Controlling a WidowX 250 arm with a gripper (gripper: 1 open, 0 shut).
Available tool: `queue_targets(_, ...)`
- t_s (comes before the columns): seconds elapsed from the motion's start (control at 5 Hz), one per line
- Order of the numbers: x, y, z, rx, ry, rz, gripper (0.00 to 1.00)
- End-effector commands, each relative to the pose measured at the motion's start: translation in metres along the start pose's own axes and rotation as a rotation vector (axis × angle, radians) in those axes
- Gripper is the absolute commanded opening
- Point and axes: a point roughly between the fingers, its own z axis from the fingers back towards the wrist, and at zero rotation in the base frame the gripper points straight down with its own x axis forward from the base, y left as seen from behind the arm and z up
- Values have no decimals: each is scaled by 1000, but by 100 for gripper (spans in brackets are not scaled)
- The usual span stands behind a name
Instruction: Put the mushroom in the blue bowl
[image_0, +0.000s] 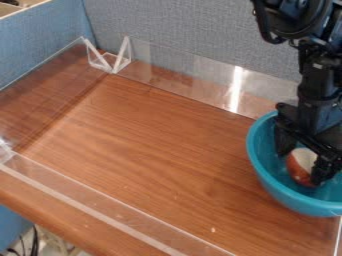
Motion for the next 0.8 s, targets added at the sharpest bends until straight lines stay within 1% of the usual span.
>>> queue_targets(0.0, 8, 5, 41, 17, -95, 18, 100)
queue_targets(0.4, 3, 13, 56, 34, -101, 53, 100)
queue_targets(0.6, 2, 16, 60, 40, -95, 67, 100)
